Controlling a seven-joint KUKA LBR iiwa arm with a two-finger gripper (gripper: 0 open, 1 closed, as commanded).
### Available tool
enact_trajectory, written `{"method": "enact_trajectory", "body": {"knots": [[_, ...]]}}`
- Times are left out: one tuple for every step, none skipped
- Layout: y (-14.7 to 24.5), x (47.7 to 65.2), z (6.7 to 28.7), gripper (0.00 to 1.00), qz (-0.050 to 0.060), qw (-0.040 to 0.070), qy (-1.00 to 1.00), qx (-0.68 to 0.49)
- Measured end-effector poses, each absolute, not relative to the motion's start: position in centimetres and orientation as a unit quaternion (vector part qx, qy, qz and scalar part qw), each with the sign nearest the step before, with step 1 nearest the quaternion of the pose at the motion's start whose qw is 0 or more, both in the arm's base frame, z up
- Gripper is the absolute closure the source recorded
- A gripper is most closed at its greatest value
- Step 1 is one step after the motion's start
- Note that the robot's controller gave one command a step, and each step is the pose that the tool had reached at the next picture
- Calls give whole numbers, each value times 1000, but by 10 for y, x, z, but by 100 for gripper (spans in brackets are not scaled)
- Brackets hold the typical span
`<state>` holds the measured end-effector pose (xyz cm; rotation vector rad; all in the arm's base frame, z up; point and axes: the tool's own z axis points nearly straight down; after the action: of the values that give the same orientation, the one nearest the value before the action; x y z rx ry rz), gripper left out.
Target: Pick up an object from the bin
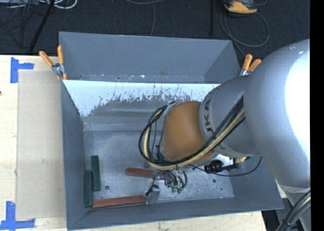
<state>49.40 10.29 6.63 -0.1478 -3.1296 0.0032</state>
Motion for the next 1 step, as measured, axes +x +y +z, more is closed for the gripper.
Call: {"method": "enact_trajectory", "body": {"knots": [[59,478,72,0,-1,-7,-998,69]]}}
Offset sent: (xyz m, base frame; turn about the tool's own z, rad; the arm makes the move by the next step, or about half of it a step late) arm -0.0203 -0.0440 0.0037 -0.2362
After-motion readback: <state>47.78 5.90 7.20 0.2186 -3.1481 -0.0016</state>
